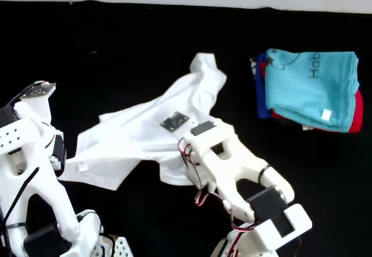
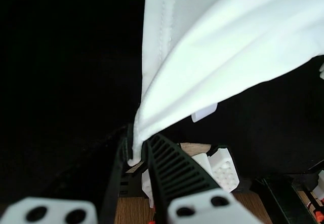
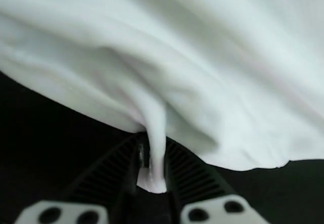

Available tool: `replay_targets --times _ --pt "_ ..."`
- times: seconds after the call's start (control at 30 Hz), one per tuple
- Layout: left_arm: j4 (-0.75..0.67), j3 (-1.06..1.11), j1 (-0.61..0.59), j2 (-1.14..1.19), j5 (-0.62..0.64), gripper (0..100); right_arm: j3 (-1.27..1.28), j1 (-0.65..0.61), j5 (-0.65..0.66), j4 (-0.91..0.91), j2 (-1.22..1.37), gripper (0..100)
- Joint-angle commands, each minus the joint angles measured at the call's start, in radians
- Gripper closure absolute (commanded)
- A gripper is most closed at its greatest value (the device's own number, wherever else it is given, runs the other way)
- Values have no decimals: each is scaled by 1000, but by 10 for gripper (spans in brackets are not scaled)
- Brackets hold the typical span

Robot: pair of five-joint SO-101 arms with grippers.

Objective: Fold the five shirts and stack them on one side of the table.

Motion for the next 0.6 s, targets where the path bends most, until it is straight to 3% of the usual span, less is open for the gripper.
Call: replay_targets --times 0.0,0.33,0.57 --pt "11 -28 10 -7 -9 992 18 28 -17 1 -24 993" --pt "11 -28 12 -7 -9 992 -125 240 -14 234 -464 993" --pt "14 -68 33 -15 -3 992 -154 354 -14 220 -599 993"
